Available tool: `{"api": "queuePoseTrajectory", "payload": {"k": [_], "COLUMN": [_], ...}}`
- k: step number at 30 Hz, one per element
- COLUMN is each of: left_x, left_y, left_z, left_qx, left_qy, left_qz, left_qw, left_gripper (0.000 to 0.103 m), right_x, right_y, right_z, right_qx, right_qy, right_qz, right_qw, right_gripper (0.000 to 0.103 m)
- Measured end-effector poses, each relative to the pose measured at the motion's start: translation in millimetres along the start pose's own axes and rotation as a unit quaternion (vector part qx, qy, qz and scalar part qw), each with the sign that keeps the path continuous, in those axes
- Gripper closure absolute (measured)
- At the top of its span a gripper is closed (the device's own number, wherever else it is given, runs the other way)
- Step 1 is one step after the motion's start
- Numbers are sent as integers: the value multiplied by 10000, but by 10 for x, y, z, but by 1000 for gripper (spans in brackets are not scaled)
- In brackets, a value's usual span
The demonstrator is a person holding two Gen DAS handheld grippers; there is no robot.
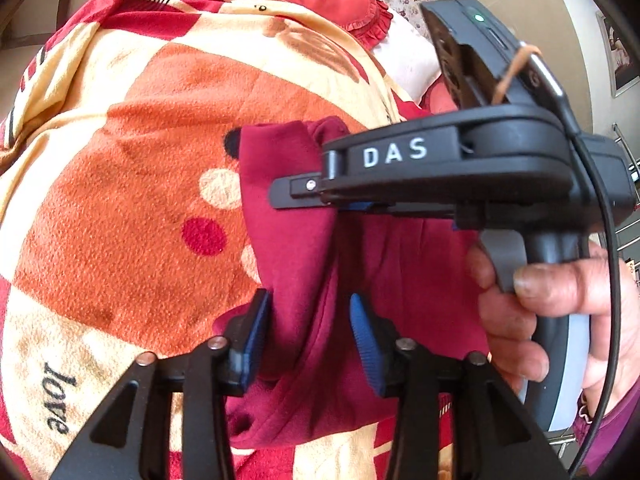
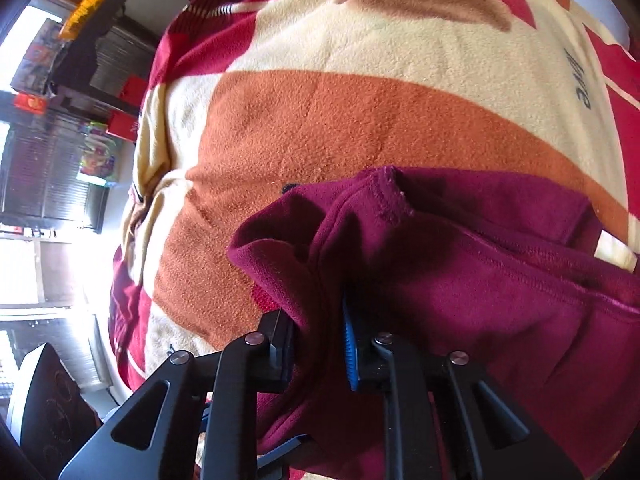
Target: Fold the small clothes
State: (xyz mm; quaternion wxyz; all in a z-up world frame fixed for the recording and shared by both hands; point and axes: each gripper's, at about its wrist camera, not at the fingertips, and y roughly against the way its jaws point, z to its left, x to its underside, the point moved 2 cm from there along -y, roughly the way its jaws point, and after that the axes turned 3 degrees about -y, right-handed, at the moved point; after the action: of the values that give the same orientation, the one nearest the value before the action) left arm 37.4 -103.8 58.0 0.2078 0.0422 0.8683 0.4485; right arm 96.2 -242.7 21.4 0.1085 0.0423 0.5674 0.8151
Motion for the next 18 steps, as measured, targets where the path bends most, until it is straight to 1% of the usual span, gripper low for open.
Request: {"api": "queuePoseTrajectory", "payload": {"k": [2, 3, 5, 7, 9, 11, 15, 16, 17, 18], "left_x": [19, 33, 81, 127, 193, 247, 253, 251, 249, 252], "left_y": [30, 50, 86, 83, 2, -96, -226, -261, -301, -365], "left_z": [28, 42, 76, 113, 168, 206, 160, 136, 102, 71], "left_qx": [92, 126, 120, 28, -48, -249, -366, -371, -383, -382], "left_qy": [47, 39, -78, -162, -186, -169, -166, -172, -189, -219], "left_qz": [22, 5, -40, -1, 177, 276, 156, 140, 174, 301], "left_qw": [9999, 9999, 9999, 9999, 9997, 9992, 9991, 9991, 9989, 9986], "left_gripper": [38, 35, 21, 14, 14, 14, 15, 17, 26, 37], "right_x": [14, 18, 41, 40, 37, 39, 74, 82, 91, 97], "right_y": [21, 30, 73, 113, 174, 221, 277, 277, 288, 302], "right_z": [-26, -23, -13, -20, -49, -83, -120, -122, -132, -143], "right_qx": [-58, -86, -141, -175, -189, -237, -326, -343, -366, -388], "right_qy": [-39, -57, -84, -79, -61, -87, -111, -115, -121, -127], "right_qz": [-29, -35, -42, -48, -77, -95, -148, -156, -171, -184], "right_qw": [10000, 9999, 9999, 9998, 9998, 9996, 9993, 9992, 9991, 9990], "right_gripper": [103, 103, 103, 103, 103, 103, 103, 103, 103, 103]}}
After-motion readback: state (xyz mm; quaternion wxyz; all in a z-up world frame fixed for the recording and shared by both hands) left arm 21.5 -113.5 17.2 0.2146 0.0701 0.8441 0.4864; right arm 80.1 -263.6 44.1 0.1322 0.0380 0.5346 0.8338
